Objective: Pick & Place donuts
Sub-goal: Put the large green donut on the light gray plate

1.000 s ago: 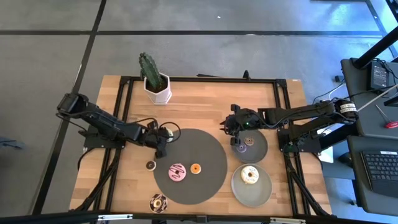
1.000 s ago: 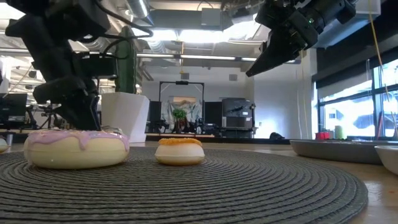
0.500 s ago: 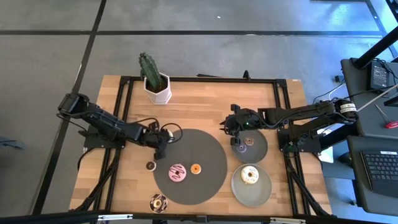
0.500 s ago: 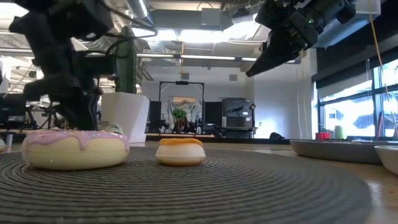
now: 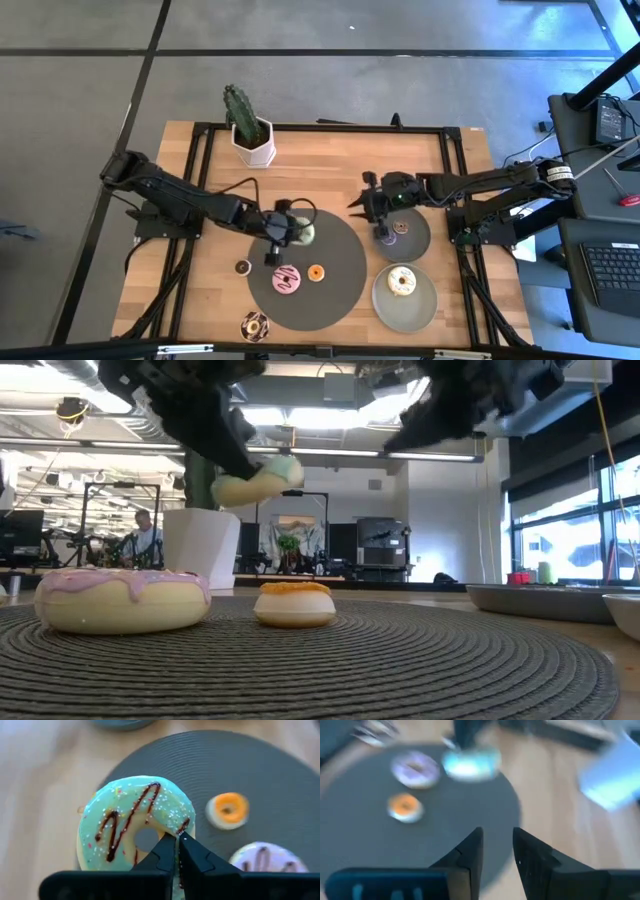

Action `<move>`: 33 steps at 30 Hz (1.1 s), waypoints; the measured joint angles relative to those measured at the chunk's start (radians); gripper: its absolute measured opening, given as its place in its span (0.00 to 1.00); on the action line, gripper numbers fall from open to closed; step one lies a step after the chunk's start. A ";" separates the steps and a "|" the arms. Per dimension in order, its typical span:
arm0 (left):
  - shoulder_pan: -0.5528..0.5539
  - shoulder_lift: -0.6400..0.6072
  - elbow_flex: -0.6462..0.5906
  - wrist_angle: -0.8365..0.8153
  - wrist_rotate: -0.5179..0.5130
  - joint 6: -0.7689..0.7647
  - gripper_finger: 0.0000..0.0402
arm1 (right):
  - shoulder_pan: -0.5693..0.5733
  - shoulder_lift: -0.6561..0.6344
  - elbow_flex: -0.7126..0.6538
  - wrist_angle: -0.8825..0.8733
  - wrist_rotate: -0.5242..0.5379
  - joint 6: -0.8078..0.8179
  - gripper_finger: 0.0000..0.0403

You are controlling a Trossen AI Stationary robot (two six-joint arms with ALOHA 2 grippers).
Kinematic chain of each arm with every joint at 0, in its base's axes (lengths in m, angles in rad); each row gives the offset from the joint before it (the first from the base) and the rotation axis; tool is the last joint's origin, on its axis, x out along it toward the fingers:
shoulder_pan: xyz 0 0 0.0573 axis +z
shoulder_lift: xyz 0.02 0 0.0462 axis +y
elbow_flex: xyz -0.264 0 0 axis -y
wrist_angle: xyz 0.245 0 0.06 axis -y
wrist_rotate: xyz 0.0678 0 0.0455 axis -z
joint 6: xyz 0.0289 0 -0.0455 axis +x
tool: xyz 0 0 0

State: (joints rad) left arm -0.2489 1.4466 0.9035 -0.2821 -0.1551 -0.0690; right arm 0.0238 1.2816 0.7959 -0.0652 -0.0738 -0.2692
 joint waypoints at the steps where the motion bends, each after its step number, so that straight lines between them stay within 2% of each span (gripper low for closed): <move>1: 0.005 0.022 0.009 0.019 0.039 0.020 0.02 | 0.000 0.000 0.000 0.025 -0.039 -0.003 0.27; 7: 0.033 0.167 0.080 0.157 0.207 0.121 0.02 | 0.000 0.010 0.000 0.100 -0.158 0.039 0.27; 11: 0.055 0.258 0.152 0.149 0.228 0.116 0.02 | 0.005 0.053 0.000 0.100 -0.167 0.055 0.30; 16: 0.081 0.323 0.201 0.142 0.232 0.043 0.02 | 0.013 0.135 0.000 0.101 -0.159 0.110 0.40; 19: 0.088 0.332 0.213 0.142 0.172 -0.019 0.02 | 0.014 0.169 0.000 0.108 -0.129 0.169 0.46; 23: 0.087 0.334 0.220 0.148 0.014 -0.100 0.02 | 0.013 0.193 0.000 0.113 0.045 0.269 0.52; 25: 0.087 0.334 0.220 0.148 -0.021 -0.101 0.02 | 0.013 0.205 0.000 0.115 0.102 0.286 0.54; 33: 0.086 0.334 0.220 0.144 -0.089 -0.128 0.02 | 0.014 0.214 0.000 0.164 0.125 0.316 0.54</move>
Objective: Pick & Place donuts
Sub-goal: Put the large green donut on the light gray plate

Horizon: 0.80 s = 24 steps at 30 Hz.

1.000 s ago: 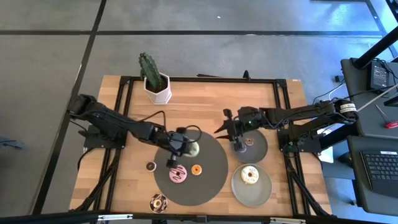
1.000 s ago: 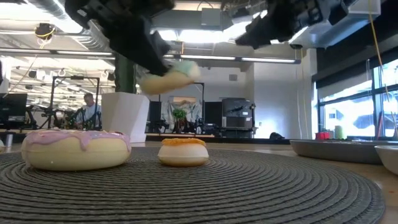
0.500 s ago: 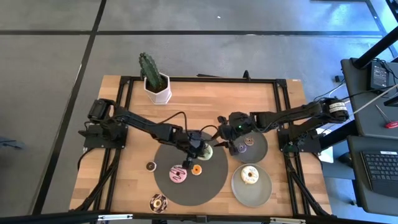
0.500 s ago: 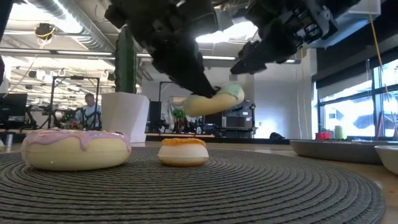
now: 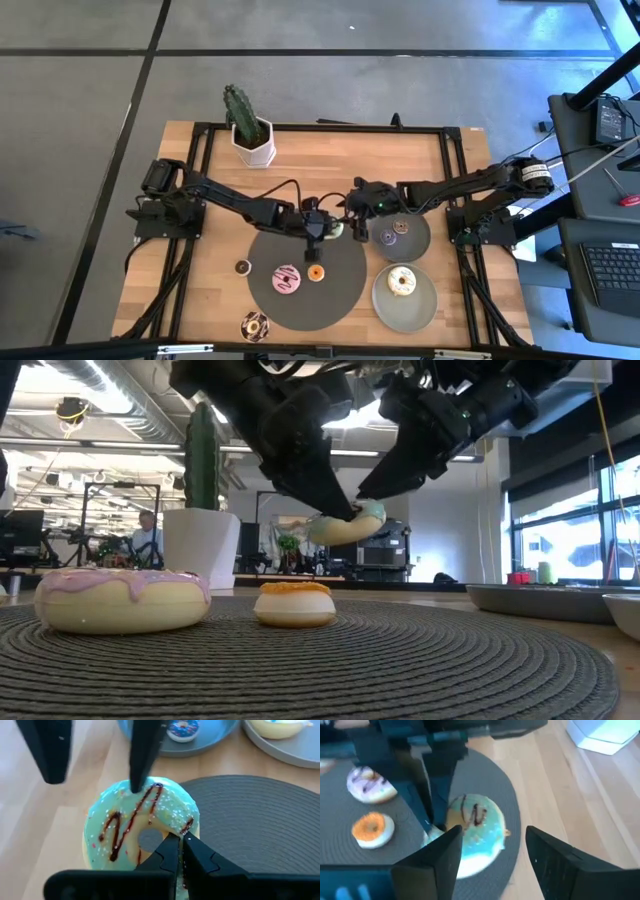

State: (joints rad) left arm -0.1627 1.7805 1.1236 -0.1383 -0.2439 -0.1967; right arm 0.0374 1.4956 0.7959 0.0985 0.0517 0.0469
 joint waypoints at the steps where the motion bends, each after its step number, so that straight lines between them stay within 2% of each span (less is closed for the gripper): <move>1: 0.000 0.000 0.000 0.001 -0.008 0.000 0.02 | 0.000 0.000 0.000 0.009 0.000 0.007 0.54; 7: -0.001 0.000 0.000 0.005 -0.053 0.000 0.02 | 0.003 0.003 0.000 0.005 0.000 0.019 0.53; 17: -0.001 0.000 0.000 0.045 -0.054 0.032 0.02 | 0.021 0.003 0.000 0.007 0.000 0.036 0.52; 20: -0.001 0.000 0.000 0.060 -0.054 0.055 0.02 | 0.021 0.003 0.000 0.004 0.001 0.040 0.49; 24: -0.001 0.000 0.000 0.061 -0.054 0.061 0.02 | 0.021 0.003 0.000 -0.015 0.001 0.048 0.39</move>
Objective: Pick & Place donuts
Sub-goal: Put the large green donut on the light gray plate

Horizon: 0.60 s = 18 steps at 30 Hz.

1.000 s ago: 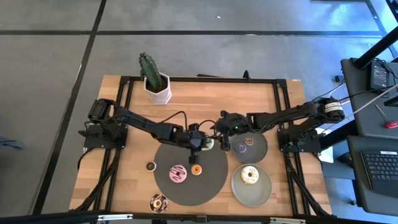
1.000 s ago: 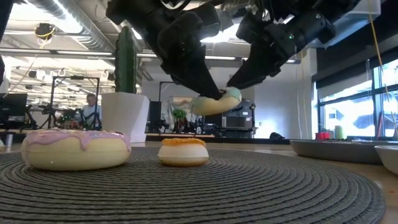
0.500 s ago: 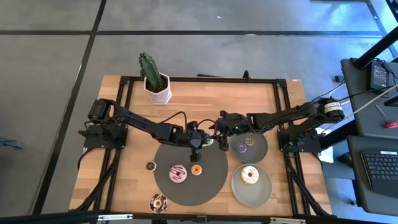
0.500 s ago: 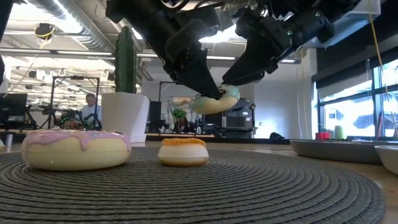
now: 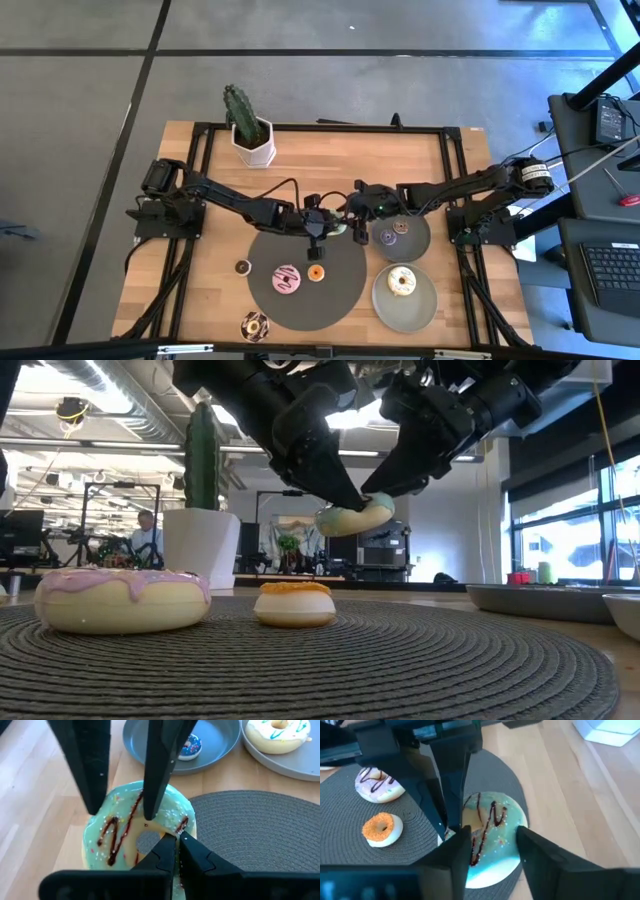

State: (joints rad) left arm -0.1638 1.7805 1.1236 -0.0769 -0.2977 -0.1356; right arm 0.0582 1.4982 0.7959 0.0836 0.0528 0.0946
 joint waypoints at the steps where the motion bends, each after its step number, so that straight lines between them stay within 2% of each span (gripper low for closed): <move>1: 0.000 0.000 0.000 0.000 0.000 0.000 0.02 | 0.000 0.000 0.000 -0.004 0.000 0.000 0.36; 11: 0.000 0.000 0.000 -0.001 0.004 0.002 0.05 | 0.000 0.000 0.000 -0.011 0.000 -0.015 0.08; 18: 0.000 0.000 0.000 0.000 0.039 0.007 0.17 | 0.001 0.000 0.001 -0.007 0.008 0.000 0.04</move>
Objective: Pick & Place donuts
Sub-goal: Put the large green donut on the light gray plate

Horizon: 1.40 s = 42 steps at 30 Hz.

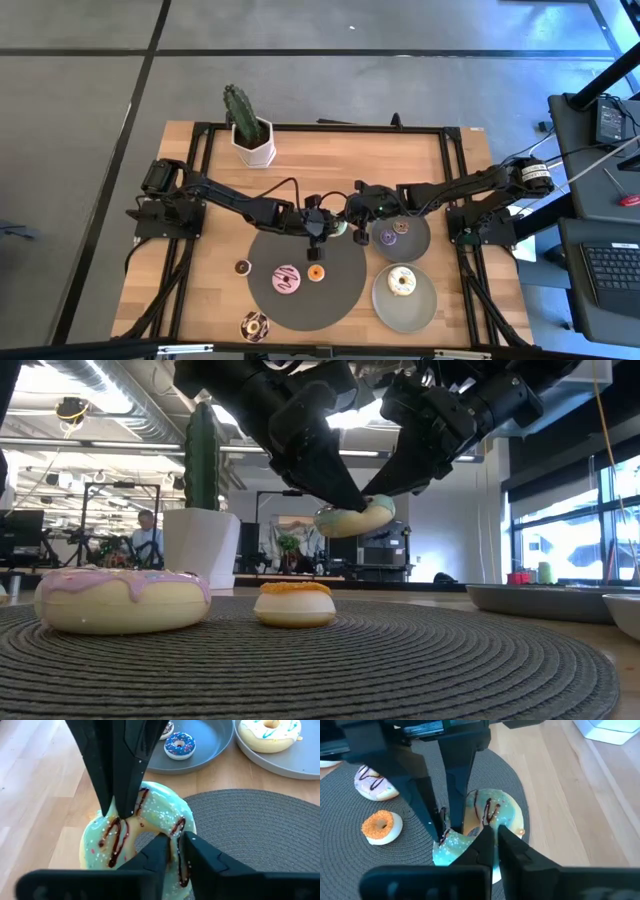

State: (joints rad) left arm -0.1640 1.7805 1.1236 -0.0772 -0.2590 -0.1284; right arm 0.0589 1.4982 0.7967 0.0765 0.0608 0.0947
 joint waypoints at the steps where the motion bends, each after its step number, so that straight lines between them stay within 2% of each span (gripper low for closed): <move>1: -0.001 0.000 0.000 0.000 0.003 0.000 0.20 | 0.000 0.000 0.000 0.000 0.005 0.002 0.04; 8: -0.008 -0.072 0.000 -0.052 0.023 -0.019 0.34 | 0.000 -0.067 0.001 -0.046 0.034 -0.018 0.04; 13: -0.032 -0.157 -0.006 -0.068 -0.012 -0.007 0.37 | 0.037 -0.199 0.001 -0.264 0.055 0.039 0.04; 18: -0.066 -0.205 -0.007 -0.060 -0.021 0.002 0.37 | 0.168 -0.333 0.001 -0.471 0.054 0.175 0.04; 23: -0.096 -0.216 -0.008 -0.063 -0.071 0.001 0.36 | 0.396 -0.426 0.000 -0.554 0.065 0.374 0.03; 27: -0.105 -0.216 -0.008 -0.060 -0.090 -0.041 0.36 | 0.581 -0.418 -0.056 -0.546 0.209 0.564 0.03; 30: -0.109 -0.215 -0.008 -0.050 -0.090 -0.057 0.36 | 0.681 -0.375 -0.136 -0.432 0.289 0.648 0.03; 33: -0.110 -0.215 -0.008 -0.049 -0.090 -0.070 0.36 | 0.739 -0.324 -0.196 -0.237 0.296 0.659 0.03; 36: -0.108 -0.215 -0.008 -0.052 -0.089 -0.103 0.36 | 0.790 -0.269 -0.221 -0.140 0.307 0.677 0.03; 42: -0.107 -0.214 -0.008 -0.053 -0.090 -0.113 0.37 | 0.869 -0.158 -0.226 -0.106 0.352 0.719 0.04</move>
State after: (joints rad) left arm -0.2714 1.5661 1.1152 -0.1307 -0.3489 -0.2413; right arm 0.9281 1.3404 0.5705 -0.0294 0.4129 0.8140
